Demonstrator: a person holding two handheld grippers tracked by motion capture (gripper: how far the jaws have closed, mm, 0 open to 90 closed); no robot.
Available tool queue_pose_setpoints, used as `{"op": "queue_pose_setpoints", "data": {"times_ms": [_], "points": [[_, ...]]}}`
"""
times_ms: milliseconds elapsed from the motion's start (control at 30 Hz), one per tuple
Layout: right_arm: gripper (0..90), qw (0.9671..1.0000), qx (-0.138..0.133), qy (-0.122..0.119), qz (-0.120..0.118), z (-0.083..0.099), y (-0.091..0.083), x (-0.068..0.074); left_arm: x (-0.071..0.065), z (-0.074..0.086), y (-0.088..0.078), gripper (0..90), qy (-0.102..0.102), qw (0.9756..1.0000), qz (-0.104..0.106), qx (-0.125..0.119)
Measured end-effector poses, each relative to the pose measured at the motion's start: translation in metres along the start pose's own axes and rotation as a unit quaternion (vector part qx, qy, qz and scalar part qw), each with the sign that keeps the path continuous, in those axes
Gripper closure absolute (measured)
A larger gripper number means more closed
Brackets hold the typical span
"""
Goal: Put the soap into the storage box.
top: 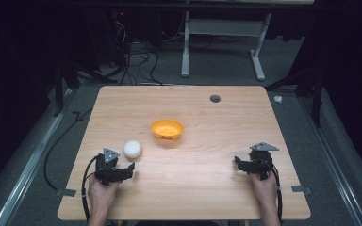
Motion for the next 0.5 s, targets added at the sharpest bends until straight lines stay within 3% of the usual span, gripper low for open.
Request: {"op": "queue_pose_setpoints", "data": {"times_ms": [267,500], "points": [[19.6,1.0,0.0,0.0,0.0,0.0,0.0,0.0,-0.006,-0.008,0.002,14.0,0.0,1.0,0.01,0.001],[19.6,1.0,0.0,0.0,0.0,0.0,0.0,0.0,-0.011,-0.02,0.006,13.5,0.01,0.9999,0.003,0.003]]}}
Point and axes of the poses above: each handheld gripper's, and its own axes: y roughly forward along the jaws, z roughly out of its underside, x roughly to its left, the point moved 4 cm from there along y, roughly forward along the jaws, and after that the axes turned 15 degrees about -z, right-handed, at the moved point
